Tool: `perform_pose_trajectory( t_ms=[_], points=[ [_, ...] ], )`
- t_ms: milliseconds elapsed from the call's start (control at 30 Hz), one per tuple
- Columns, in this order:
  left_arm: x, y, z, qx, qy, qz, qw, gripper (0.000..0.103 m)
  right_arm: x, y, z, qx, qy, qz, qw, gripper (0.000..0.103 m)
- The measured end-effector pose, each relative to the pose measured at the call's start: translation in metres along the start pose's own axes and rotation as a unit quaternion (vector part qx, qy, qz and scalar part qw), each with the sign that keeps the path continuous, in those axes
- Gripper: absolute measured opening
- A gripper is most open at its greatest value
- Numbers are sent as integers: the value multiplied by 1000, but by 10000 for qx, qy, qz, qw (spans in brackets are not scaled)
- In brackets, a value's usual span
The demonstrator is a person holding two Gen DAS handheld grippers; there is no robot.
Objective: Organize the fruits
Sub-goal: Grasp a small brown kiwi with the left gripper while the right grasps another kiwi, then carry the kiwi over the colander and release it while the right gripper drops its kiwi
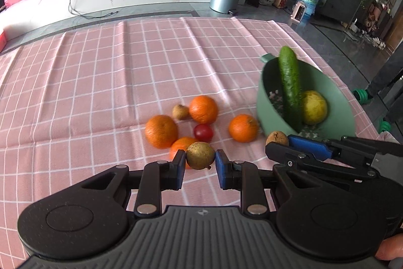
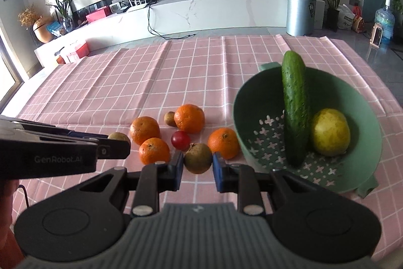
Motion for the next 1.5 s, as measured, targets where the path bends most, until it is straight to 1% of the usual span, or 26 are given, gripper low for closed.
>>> perform_pose_trajectory(
  t_ms=[133, 267, 433, 567, 767, 867, 1000, 1267, 1400, 1500],
  points=[
    [28, -2, 13, -86, 152, -86, 9998, 28, 15, -14, 15, -66, -270, -19, 9996, 21],
    [54, 2, 29, -212, 269, -254, 9991, 28, 36, -22, 29, -187, -547, -114, 9983, 21],
    [81, 18, 45, -393, 335, -367, 9980, 28, 64, -21, 42, -456, -843, -242, 9951, 21],
    [97, 36, 51, -550, 393, -357, 9971, 28, 87, -16, 46, -719, -1016, -329, 9917, 20],
    [115, 64, 51, -985, 426, -465, 9931, 28, 113, 10, 34, -1368, -1013, -229, 9851, 21],
    [124, 71, 50, -1173, 492, -548, 9904, 28, 118, 21, 23, -1669, -1052, -120, 9803, 21],
    [131, 84, 48, -1446, 628, -497, 9862, 28, 119, 33, 11, -1965, -1212, -24, 9730, 20],
    [133, 102, 38, -1826, 674, -406, 9800, 28, 126, 46, 0, -2272, -1094, 170, 9675, 21],
    [132, 108, 33, -1934, 667, -354, 9782, 28, 128, 50, -6, -2354, -1026, 219, 9662, 21],
    [133, 110, 32, -1957, 626, -394, 9779, 29, 131, 48, -6, -2370, -930, 267, 9667, 21]
  ],
)
Point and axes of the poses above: each gripper's, at about its wrist camera, not at the fingertips, and y roughly the way its jaws point, x to its right, z to its top, the point moved 10 cm from there along y, roughly the way its jaws point, and after that the axes turned 2 degrees about z, right-handed, at the moved point
